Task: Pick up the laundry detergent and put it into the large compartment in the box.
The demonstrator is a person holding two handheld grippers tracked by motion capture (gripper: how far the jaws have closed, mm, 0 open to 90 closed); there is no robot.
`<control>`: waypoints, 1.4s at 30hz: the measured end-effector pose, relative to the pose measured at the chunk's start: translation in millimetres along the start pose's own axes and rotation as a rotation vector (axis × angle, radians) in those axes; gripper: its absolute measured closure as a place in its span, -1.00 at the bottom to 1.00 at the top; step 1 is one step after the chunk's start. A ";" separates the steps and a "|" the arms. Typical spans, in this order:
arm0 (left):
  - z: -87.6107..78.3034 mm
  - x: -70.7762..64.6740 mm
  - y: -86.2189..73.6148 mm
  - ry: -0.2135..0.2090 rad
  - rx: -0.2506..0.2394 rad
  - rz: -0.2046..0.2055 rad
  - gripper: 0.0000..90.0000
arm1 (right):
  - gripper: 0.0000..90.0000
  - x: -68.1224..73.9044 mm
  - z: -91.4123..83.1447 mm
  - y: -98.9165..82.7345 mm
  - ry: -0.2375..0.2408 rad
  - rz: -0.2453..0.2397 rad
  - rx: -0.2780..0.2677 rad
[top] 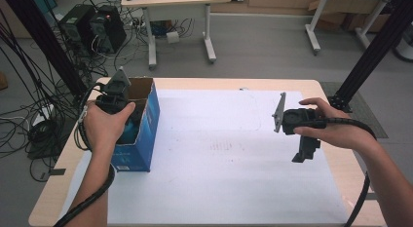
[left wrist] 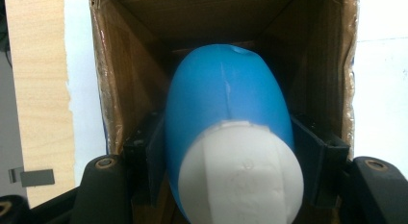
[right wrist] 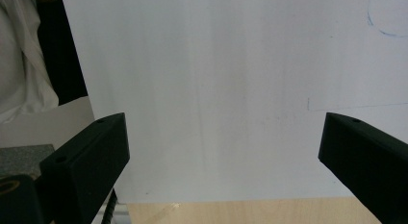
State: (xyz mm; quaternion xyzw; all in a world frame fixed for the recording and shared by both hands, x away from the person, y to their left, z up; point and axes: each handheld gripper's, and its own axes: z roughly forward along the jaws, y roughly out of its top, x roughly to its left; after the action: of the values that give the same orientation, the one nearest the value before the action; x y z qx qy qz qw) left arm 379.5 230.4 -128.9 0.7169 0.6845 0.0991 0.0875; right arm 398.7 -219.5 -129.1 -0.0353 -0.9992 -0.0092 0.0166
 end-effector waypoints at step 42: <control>-80.4 -5.0 -28.8 0.009 -0.137 0.007 -0.82 | -0.92 2.5 -0.8 -0.1 -0.006 -0.007 -0.008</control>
State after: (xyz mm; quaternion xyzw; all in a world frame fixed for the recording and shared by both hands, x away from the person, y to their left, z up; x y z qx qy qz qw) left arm 330.4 226.0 -58.9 0.7113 0.6739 0.1492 0.1330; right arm 396.3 -219.4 -128.2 -0.0321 -0.9993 -0.0133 0.0134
